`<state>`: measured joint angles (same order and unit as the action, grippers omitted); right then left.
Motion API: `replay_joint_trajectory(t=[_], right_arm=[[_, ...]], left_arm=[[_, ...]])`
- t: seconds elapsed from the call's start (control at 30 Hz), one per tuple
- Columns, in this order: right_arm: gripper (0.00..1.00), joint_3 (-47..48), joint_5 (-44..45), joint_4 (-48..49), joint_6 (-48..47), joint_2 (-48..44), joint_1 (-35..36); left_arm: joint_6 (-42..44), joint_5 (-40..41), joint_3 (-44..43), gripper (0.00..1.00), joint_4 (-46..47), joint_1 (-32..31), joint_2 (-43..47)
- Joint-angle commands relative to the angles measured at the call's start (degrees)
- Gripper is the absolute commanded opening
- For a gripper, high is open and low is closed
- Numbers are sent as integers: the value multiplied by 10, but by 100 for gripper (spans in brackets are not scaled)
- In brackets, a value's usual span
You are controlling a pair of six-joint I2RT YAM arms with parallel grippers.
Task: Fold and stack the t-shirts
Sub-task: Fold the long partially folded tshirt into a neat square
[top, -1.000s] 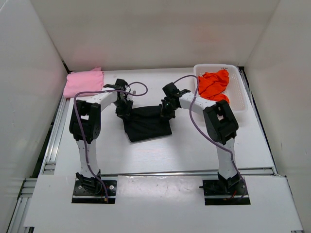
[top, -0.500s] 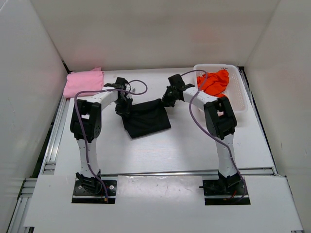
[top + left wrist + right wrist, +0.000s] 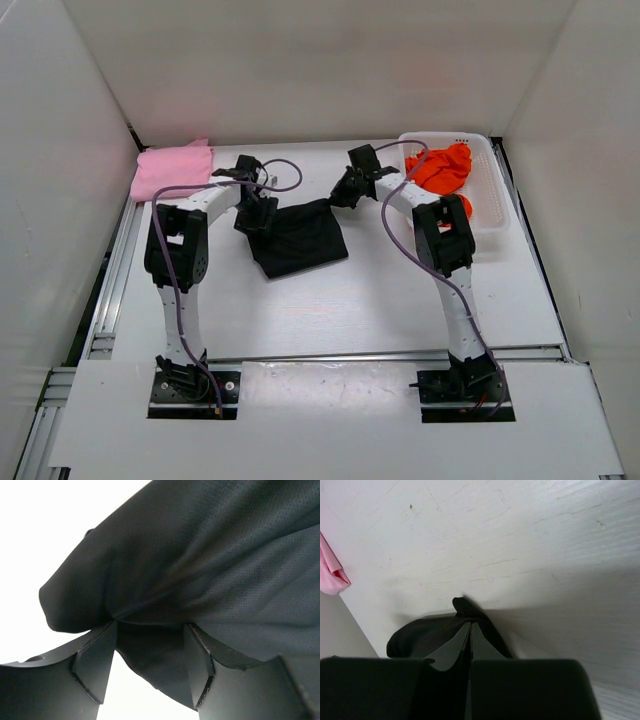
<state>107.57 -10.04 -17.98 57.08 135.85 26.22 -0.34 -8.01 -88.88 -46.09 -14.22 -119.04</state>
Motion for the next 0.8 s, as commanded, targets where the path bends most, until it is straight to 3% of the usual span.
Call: replay_joint_trajectory(t=[0.0, 0.07, 0.1, 0.13, 0.17, 0.23, 0.4, 0.53, 0.6, 0.77], right_arm=[[0, 1, 17, 10, -18, -26, -1], [2, -8, 22, -3, -38, -44, -1], [8, -20, 22, -3, -49, -52, -1], [35, -26, 22, -18, -62, -72, 4], [46, -32, 29, -27, -92, -84, 4], [55, -53, 41, -61, -125, -123, 18], [64, -198, 84, -76, -165, -233, 42], [67, -288, 44, -76, -165, -269, 42], [67, -308, 0, -66, -176, -261, 42], [67, -308, -66, -32, -176, -220, 42]], left_arm=[[3, 22, -30, 67, 13, 14, 5], [3, 29, -39, 67, 4, 23, -1], [3, 18, -48, 68, -3, 33, -7], [3, 7, -48, 68, -3, 38, -2], [3, -19, -48, 69, -3, 44, 4], [3, -37, -48, 72, -3, 49, 27], [3, -51, -48, 78, -27, 49, 76], [3, -103, -7, 83, -84, 64, 99], [3, -164, 31, 83, -97, 64, 104], [3, -195, 134, 86, -83, 47, 86]])
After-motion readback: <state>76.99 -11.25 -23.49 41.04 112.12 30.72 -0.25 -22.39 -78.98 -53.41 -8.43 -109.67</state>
